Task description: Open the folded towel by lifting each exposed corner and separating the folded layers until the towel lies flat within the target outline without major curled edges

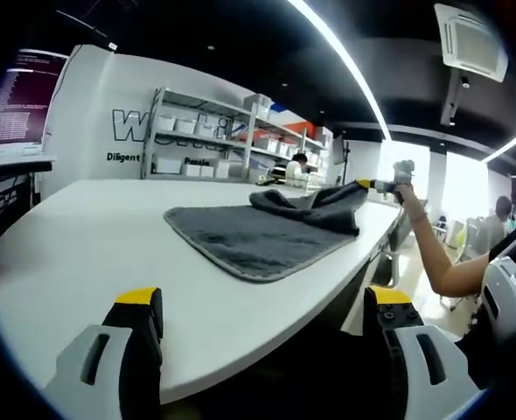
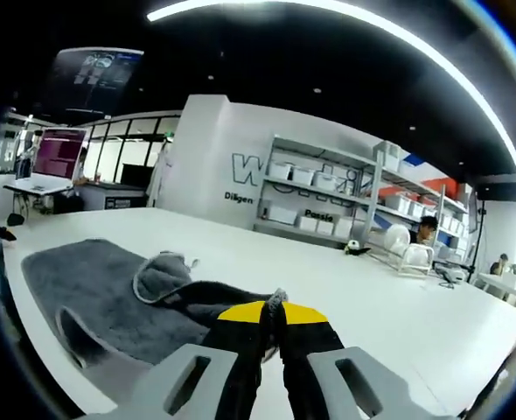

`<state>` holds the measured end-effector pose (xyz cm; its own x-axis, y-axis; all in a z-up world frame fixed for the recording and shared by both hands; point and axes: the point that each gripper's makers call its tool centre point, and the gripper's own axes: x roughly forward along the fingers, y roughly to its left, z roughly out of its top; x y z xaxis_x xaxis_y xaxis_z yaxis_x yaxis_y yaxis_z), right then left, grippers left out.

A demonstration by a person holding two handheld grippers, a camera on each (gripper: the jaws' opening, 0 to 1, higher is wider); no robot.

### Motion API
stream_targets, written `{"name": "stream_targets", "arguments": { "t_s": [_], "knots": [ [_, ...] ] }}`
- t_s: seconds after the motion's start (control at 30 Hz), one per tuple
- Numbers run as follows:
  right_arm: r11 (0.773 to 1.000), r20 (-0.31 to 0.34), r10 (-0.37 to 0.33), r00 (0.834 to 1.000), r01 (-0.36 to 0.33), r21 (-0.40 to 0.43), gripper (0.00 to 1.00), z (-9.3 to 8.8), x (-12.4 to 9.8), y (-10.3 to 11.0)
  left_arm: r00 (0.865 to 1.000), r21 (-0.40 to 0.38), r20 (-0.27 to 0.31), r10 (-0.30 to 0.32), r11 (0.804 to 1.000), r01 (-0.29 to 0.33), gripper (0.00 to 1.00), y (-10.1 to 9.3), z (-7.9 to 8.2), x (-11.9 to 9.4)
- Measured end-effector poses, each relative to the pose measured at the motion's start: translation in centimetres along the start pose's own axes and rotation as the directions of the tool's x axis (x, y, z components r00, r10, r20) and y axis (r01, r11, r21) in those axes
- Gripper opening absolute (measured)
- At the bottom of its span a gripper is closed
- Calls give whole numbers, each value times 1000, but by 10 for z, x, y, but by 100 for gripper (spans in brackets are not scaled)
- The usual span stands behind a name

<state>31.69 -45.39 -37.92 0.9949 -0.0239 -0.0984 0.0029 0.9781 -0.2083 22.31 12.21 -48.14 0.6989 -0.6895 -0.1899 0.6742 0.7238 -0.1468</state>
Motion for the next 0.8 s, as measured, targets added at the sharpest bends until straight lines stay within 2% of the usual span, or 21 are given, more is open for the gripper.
{"name": "stream_targets", "arguments": {
  "t_s": [0.2, 0.27, 0.33, 0.5, 0.63, 0.8],
  "knots": [
    [999, -90, -46, 995, 45, -7, 2, -37, 8, -26, 1000, -1, 1, 11, 1000, -11, 94, 1, 0, -3],
    [998, -146, -54, 988, 52, -20, 2, -56, 11, -32, 1000, 0, 2, 13, 1000, -13, 94, 1, 0, -3],
    [999, -205, -36, 978, 29, -36, 2, -76, 14, -30, 1000, -2, 1, 12, 1000, -12, 94, 1, 0, -3],
    [1000, -273, -16, 962, 8, -29, 3, -111, 20, -25, 1000, -3, -6, 7, 1000, -7, 94, -1, -2, 1],
    [1000, -298, -11, 954, 6, -17, 3, -127, 20, -25, 1000, -2, -11, 2, 1000, -2, 94, -1, -1, 2],
    [1000, -309, -25, 951, 23, -8, 7, -134, 20, -26, 1000, 0, -15, 2, 1000, -2, 94, -2, 0, 3]
  ]
}}
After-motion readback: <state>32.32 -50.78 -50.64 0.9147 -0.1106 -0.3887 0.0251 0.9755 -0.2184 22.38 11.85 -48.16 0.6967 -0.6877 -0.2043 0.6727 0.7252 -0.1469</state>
